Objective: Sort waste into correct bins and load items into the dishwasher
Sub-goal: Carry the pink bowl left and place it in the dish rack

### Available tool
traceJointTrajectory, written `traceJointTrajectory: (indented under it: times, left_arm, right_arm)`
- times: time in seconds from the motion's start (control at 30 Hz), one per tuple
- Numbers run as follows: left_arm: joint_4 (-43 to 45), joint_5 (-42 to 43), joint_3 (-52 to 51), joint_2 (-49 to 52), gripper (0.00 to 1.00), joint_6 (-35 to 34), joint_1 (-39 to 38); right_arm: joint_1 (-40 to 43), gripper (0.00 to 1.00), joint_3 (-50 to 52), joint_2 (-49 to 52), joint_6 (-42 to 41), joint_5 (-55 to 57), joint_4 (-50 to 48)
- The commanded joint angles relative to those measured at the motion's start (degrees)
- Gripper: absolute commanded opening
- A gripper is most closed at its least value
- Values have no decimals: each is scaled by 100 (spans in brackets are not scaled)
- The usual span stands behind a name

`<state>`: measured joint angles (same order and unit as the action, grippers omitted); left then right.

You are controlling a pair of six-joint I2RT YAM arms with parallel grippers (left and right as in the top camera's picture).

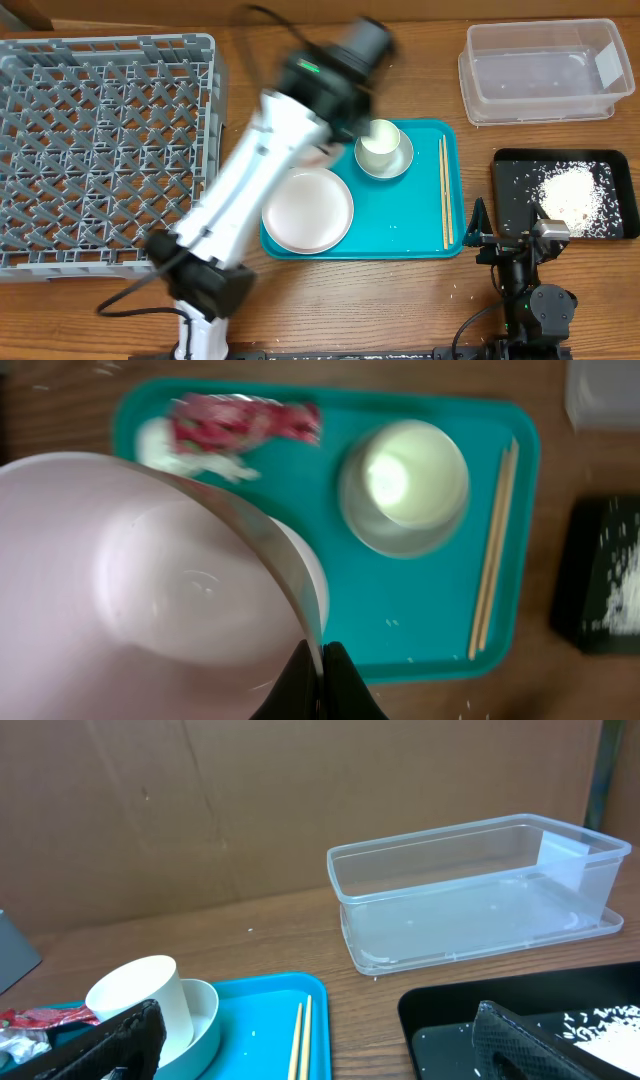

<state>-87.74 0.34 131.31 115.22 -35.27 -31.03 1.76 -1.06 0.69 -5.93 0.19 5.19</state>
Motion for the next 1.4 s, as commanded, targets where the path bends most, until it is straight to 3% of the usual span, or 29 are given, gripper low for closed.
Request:
traceJointTrajectory:
  times: [0.0, 0.2, 0.4, 0.53, 0.7, 0.87, 1.03, 1.13, 1.37]
  left_arm:
    - [-81, 1309, 173, -302, 4, 1067, 1241]
    - [-70, 3849, 142, -299, 4, 2741, 3464]
    - [-83, 4977, -118, -299, 4, 3775, 5276]
    - [-70, 5810, -839, -299, 4, 4736, 5991]
    - [269, 8096, -2267, -299, 4, 6030, 6682]
    - [1204, 9027, -3355, -299, 4, 6057, 7307]
    - [1958, 9023, -4153, -299, 4, 6022, 7755]
    - [2533, 9020, -4568, -299, 4, 5602, 7888]
    - [3073, 9020, -4658, -299, 4, 5123, 7858]
  right_arm:
    - [-20, 100, 61, -52, 39, -24, -33]
    - [-20, 100, 61, -52, 39, -24, -33]
    - [-20, 100, 61, -52, 39, -24, -35]
    - [-20, 100, 61, -52, 39, -24, -35]
    - [-20, 100, 61, -52, 39, -24, -35]
    - [-20, 100, 61, -52, 39, -24, -35]
    - [-20, 100, 61, -52, 39, -24, -35]
    - [-20, 100, 61, -52, 39, -24, -35]
    - [-20, 100, 61, -52, 39, -24, -35]
